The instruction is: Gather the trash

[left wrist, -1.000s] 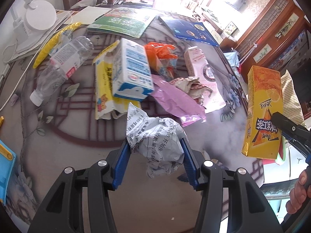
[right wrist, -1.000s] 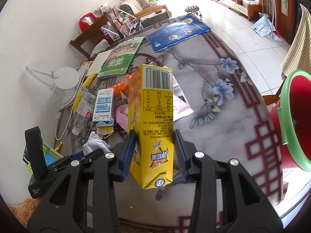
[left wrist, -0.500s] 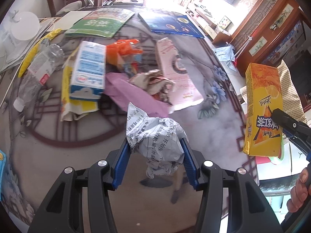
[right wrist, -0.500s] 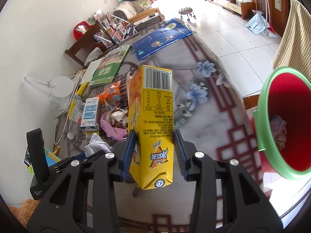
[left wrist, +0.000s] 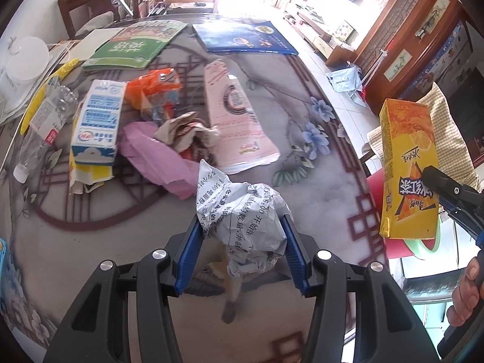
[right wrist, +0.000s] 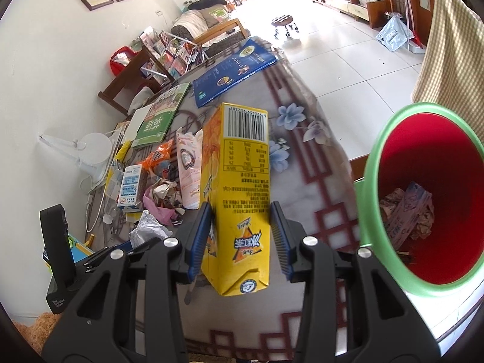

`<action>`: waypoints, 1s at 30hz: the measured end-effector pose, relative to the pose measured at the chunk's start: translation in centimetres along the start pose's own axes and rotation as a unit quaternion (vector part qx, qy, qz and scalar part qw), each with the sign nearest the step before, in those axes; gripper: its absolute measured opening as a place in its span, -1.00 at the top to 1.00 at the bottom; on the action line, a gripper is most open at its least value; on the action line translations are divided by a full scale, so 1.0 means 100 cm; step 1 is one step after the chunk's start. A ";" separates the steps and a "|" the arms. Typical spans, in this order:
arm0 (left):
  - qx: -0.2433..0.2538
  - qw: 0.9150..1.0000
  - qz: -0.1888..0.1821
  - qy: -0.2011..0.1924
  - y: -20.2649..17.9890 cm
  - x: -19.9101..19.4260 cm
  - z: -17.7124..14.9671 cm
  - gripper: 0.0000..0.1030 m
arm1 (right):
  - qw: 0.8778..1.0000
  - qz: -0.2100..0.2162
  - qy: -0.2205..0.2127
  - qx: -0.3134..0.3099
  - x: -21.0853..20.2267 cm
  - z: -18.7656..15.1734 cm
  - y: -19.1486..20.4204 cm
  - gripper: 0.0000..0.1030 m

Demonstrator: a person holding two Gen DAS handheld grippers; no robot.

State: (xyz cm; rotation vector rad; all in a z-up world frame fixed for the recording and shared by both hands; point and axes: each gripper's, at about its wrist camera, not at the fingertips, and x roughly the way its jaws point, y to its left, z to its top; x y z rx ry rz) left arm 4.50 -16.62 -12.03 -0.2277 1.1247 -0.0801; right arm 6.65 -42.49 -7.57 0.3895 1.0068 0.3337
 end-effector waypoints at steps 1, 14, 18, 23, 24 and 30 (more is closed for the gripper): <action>0.003 1.000 -0.001 0.000 -0.005 0.000 0.001 0.06 | 1.000 -0.001 -0.003 0.003 -0.003 0.001 -0.004 0.24; 0.059 0.997 -0.042 -0.010 -0.081 0.005 0.028 0.06 | 0.997 -0.033 -0.043 0.061 -0.045 0.003 -0.072 0.24; 0.082 0.994 -0.072 -0.022 -0.119 0.005 0.045 0.06 | 0.993 -0.053 -0.063 0.084 -0.064 0.004 -0.098 0.24; 0.115 0.986 -0.114 -0.029 -0.170 0.008 0.061 0.06 | 0.987 -0.078 -0.089 0.109 -0.088 0.006 -0.125 0.24; 0.123 0.984 -0.125 -0.028 -0.182 0.010 0.063 0.06 | 0.985 -0.083 -0.094 0.115 -0.092 0.005 -0.131 0.24; 0.177 0.968 -0.180 -0.004 -0.251 0.025 0.064 0.01 | 0.975 -0.116 -0.108 0.155 -0.114 -0.002 -0.169 0.24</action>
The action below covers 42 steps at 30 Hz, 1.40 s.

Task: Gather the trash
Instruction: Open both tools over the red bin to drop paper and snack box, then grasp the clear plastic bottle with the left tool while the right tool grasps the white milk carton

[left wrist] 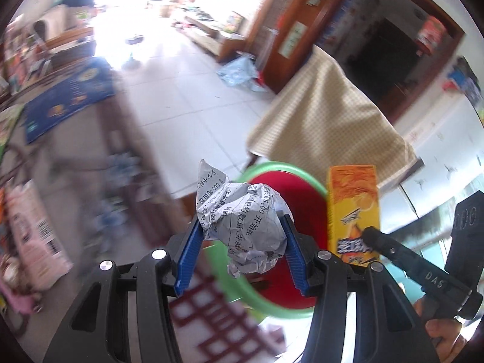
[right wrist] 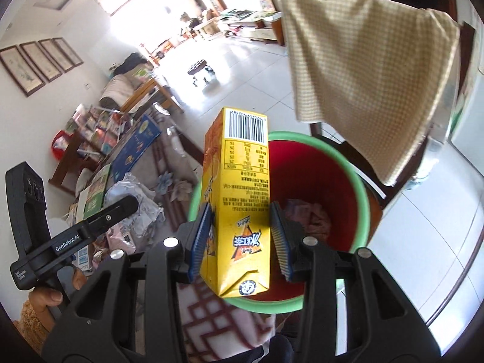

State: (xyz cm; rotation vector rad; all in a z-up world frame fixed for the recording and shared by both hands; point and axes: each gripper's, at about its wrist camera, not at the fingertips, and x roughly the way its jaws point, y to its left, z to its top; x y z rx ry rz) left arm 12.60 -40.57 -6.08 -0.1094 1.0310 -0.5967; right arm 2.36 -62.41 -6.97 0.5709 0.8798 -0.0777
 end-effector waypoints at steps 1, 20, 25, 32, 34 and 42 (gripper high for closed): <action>0.009 1.000 -0.004 0.005 -0.008 0.006 0.001 -0.05 | 1.000 -0.004 0.001 0.007 0.000 0.000 -0.006 0.23; -0.111 0.984 0.132 -0.049 0.118 -0.060 -0.029 -0.36 | 0.999 0.013 0.022 -0.026 0.034 0.004 0.038 0.03; -0.179 0.965 0.181 -0.062 0.193 -0.104 -0.062 -0.36 | 0.997 0.035 0.040 -0.061 0.055 -0.009 0.096 -0.02; -0.266 0.933 0.231 -0.079 0.290 -0.166 -0.115 -0.36 | 0.987 0.073 0.089 -0.111 0.083 -0.054 0.186 -0.04; -0.280 0.926 0.240 -0.081 0.311 -0.180 -0.128 -0.36 | 0.980 0.096 0.110 -0.132 0.096 -0.071 0.223 -0.04; -0.303 0.914 0.260 -0.070 0.385 -0.222 -0.172 -0.36 | 0.940 0.170 0.196 -0.223 0.159 -0.135 0.374 -0.19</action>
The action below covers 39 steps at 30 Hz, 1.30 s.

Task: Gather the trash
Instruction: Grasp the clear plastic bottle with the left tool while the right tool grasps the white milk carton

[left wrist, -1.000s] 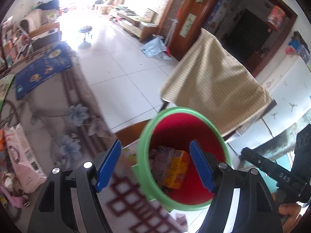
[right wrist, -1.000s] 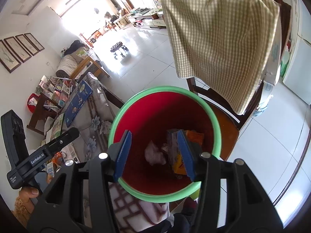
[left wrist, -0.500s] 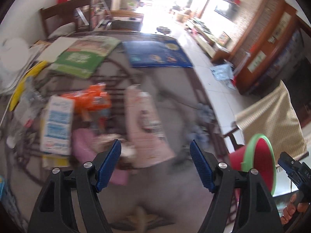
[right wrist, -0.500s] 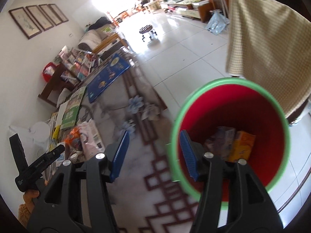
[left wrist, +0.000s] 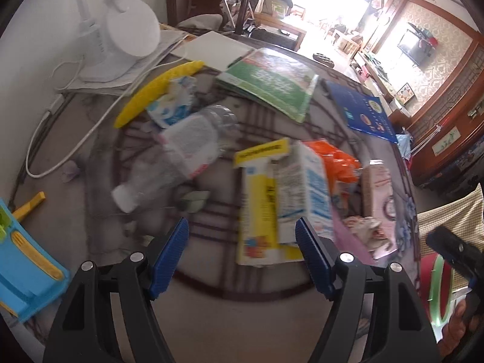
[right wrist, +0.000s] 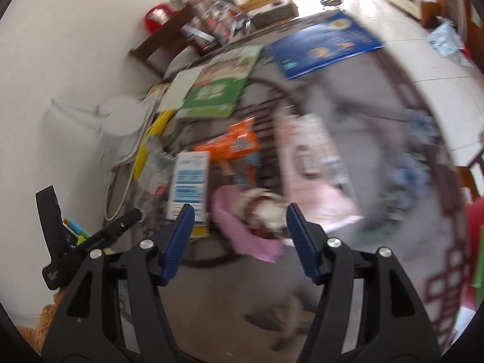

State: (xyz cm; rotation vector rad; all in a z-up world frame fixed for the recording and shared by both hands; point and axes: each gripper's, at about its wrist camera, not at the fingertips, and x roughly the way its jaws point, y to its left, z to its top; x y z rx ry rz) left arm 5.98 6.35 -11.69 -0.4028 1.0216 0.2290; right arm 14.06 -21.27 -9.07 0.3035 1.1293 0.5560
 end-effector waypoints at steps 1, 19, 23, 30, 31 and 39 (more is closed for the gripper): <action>0.005 1.000 0.005 -0.001 0.008 -0.001 0.001 -0.36 | 1.000 0.006 0.010 -0.003 0.012 0.003 0.010 -0.20; 0.091 0.994 0.020 0.051 0.053 0.055 0.058 -0.49 | 0.994 -0.001 0.109 -0.024 0.131 0.012 0.076 0.02; 0.102 0.992 0.014 0.066 0.046 0.075 0.071 -0.53 | 0.995 0.001 0.092 -0.027 0.107 0.009 0.075 0.02; 0.091 0.992 0.019 0.084 0.043 0.106 0.085 -0.35 | 0.997 0.004 0.075 -0.001 0.073 0.000 0.061 0.02; 0.086 0.993 0.014 0.081 0.044 0.105 0.085 -0.28 | 0.997 0.004 0.071 0.003 0.068 -0.001 0.060 0.02; 0.036 0.998 -0.008 0.048 0.056 0.071 0.074 -0.23 | 0.999 0.002 0.042 0.006 0.050 -0.004 0.060 0.02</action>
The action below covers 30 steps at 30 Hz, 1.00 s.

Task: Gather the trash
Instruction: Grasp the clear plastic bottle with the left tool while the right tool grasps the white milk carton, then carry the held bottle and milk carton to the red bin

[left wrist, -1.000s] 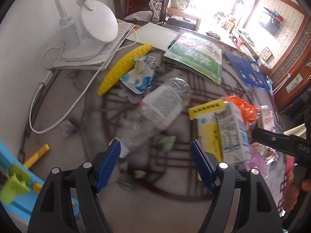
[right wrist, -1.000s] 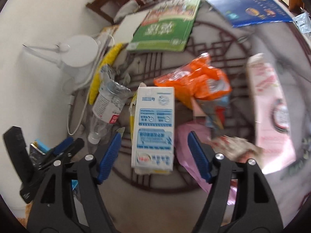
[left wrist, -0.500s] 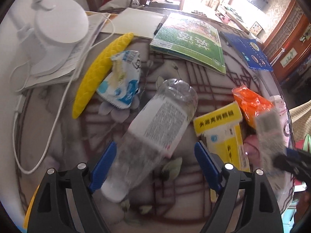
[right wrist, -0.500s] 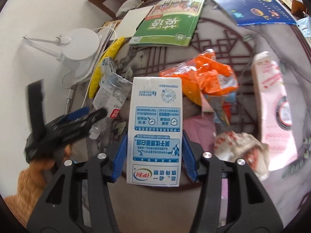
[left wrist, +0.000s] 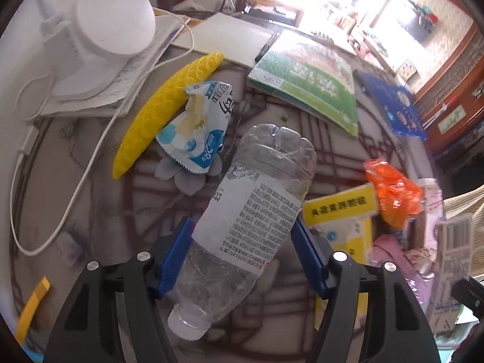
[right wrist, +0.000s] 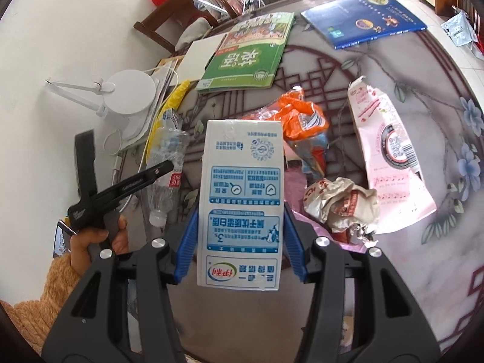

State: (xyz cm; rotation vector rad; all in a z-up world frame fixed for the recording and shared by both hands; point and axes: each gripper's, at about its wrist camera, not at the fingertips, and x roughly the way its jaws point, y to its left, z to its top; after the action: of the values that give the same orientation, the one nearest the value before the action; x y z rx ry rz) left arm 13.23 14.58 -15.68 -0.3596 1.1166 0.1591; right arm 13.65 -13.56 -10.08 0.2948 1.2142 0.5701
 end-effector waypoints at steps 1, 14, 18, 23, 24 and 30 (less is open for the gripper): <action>-0.003 1.000 -0.005 -0.004 -0.001 -0.006 -0.003 -0.23 | 1.000 0.001 -0.005 -0.001 -0.003 0.000 0.001 0.02; 0.023 0.996 -0.073 -0.036 -0.049 -0.064 -0.039 -0.22 | 0.999 0.018 -0.034 -0.014 -0.024 -0.010 0.010 0.02; 0.011 0.996 -0.077 -0.043 -0.050 -0.075 -0.047 -0.21 | 0.999 0.023 -0.038 -0.015 -0.027 -0.013 0.010 0.02; 0.005 0.996 -0.078 -0.051 -0.049 -0.087 -0.056 -0.21 | 0.998 0.029 -0.047 -0.017 -0.033 -0.014 0.011 0.02; 0.006 0.996 -0.079 -0.051 -0.050 -0.089 -0.057 -0.21 | 0.998 0.029 -0.050 -0.018 -0.036 -0.015 0.011 0.02; 0.023 0.994 -0.092 -0.052 -0.066 -0.097 -0.068 -0.18 | 0.997 0.027 -0.067 -0.016 -0.051 -0.020 0.005 0.02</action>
State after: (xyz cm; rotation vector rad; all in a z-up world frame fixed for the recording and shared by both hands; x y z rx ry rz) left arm 5.26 6.56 -8.25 -0.4066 0.9774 -0.0094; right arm 10.42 -16.15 -6.41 0.3337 1.0691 0.6062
